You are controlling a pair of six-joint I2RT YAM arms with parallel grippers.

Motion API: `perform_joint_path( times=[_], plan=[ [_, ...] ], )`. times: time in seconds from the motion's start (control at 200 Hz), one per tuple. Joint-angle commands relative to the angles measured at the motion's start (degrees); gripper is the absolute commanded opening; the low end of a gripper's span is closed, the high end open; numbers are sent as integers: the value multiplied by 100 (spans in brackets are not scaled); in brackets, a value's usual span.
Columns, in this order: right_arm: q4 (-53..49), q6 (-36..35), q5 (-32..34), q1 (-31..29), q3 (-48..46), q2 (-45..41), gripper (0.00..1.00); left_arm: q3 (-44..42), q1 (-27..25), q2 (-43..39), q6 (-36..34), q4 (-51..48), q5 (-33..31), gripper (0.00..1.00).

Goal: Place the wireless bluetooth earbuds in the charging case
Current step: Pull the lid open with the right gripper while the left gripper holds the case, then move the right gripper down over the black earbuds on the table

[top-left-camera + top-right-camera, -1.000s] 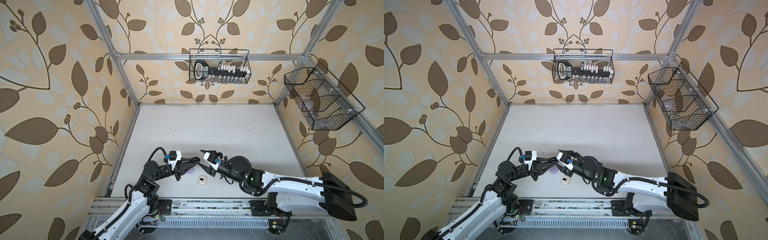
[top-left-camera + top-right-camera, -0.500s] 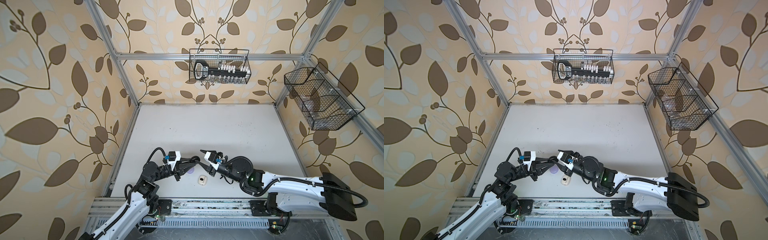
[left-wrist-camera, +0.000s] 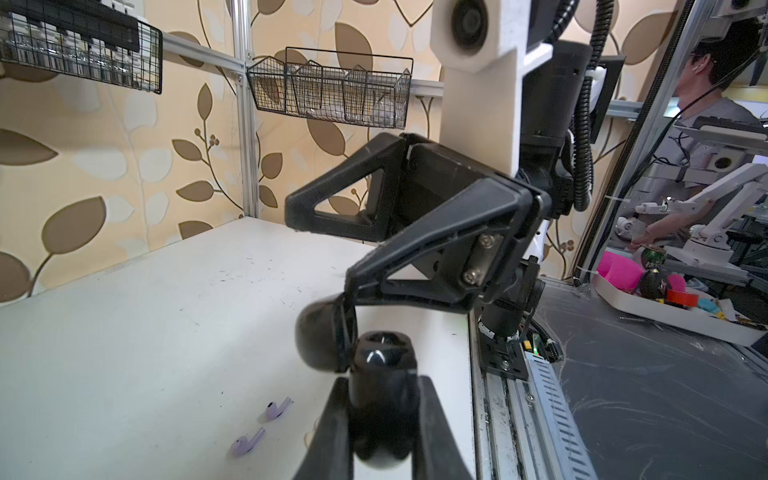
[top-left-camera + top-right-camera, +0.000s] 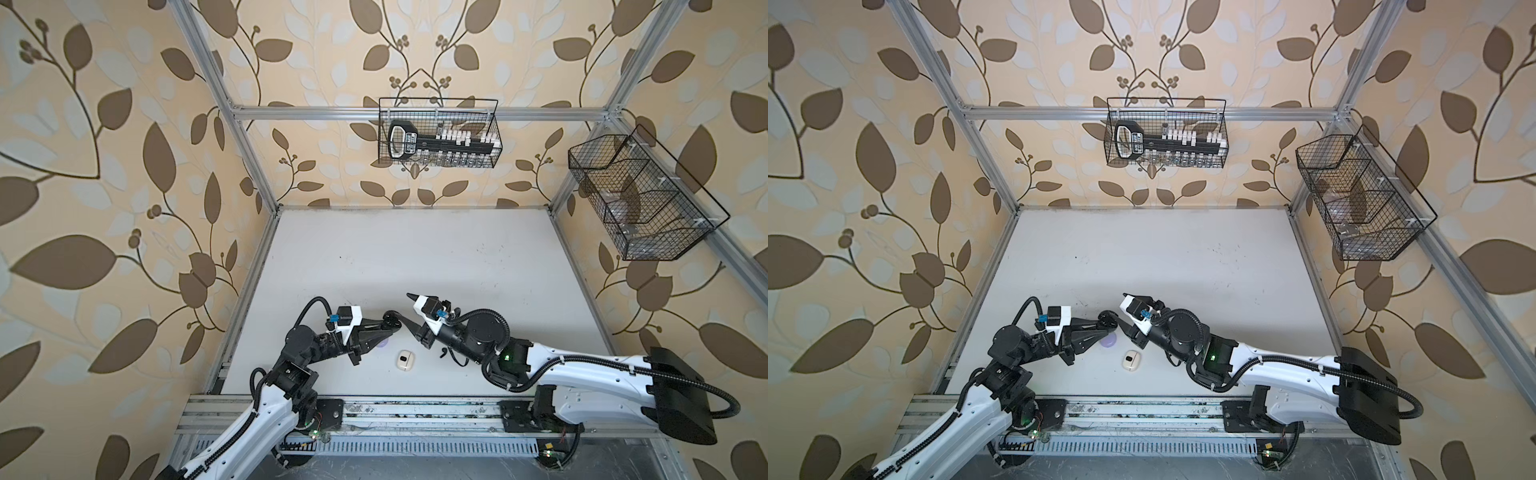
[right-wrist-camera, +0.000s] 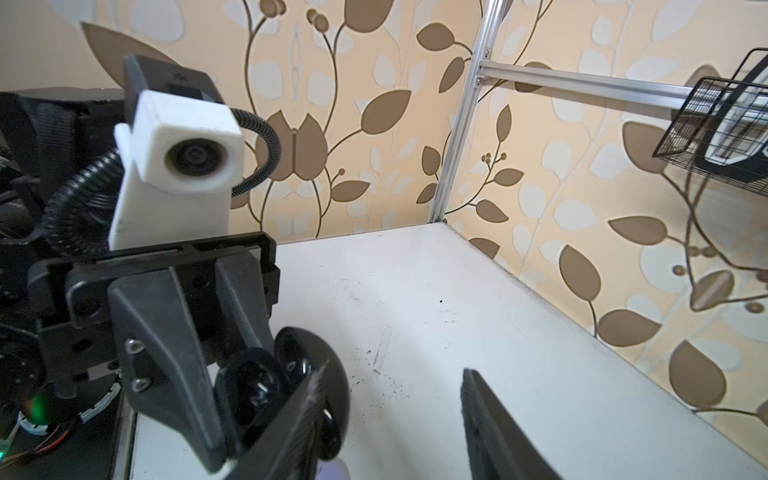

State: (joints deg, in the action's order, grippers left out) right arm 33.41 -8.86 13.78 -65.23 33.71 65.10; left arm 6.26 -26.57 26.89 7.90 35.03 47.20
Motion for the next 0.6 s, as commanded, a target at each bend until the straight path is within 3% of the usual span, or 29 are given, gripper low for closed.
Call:
perform_joint_path(
  times=[0.0,0.3,0.445,0.595],
  plan=[
    [-114,395,847,59,100,-329,56,66,-34,-106,-96,329,178,0],
    [-1326,2569,1969,325,90,-1135,59,-19,-35,-369,-61,215,90,0],
    [-2578,3453,2313,323,-31,-1852,59,-35,-40,-509,-19,158,70,0],
    [-4580,4707,2901,339,-81,-2606,61,-162,-43,-431,18,297,-31,0]
  ],
)
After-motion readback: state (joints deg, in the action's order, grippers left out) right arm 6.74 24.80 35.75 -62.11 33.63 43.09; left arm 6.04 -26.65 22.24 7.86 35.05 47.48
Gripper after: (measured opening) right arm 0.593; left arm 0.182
